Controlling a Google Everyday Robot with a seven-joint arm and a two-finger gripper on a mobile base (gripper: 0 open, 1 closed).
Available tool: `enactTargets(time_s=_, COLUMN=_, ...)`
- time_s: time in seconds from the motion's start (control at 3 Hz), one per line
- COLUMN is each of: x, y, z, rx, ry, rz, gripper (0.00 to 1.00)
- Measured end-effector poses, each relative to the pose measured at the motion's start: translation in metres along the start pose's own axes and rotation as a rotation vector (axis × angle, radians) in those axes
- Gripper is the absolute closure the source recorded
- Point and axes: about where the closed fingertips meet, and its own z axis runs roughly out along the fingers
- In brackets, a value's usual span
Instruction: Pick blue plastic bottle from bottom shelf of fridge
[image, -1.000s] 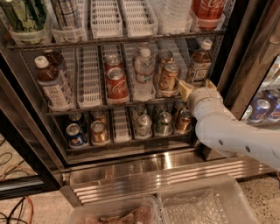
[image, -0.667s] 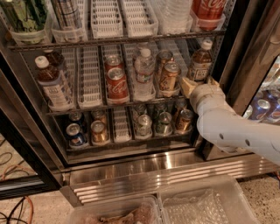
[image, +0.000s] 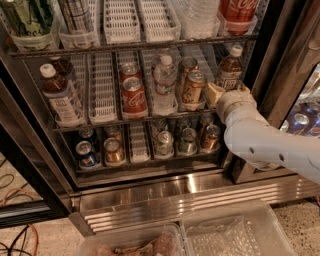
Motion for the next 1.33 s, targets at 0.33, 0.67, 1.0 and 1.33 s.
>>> enactTargets(time_s=0.33, x=-0.005, y=0.005, z=0.005, rx=-0.009, ry=-0.007, rz=-0.001, gripper=0.37)
enactTargets(time_s=0.67, x=-0.006, y=0.011, z=0.01, rx=-0.025, ry=-0.004, rz=-0.002, gripper=0.38)
enactTargets(time_s=1.0, x=-0.006, y=0.012, z=0.01, rx=-0.027, ry=-0.004, rz=-0.002, gripper=0.38)
enactTargets(time_s=1.33, x=-0.001, y=0.016, z=0.011, rx=-0.04, ry=0.004, rz=-0.004, gripper=0.49)
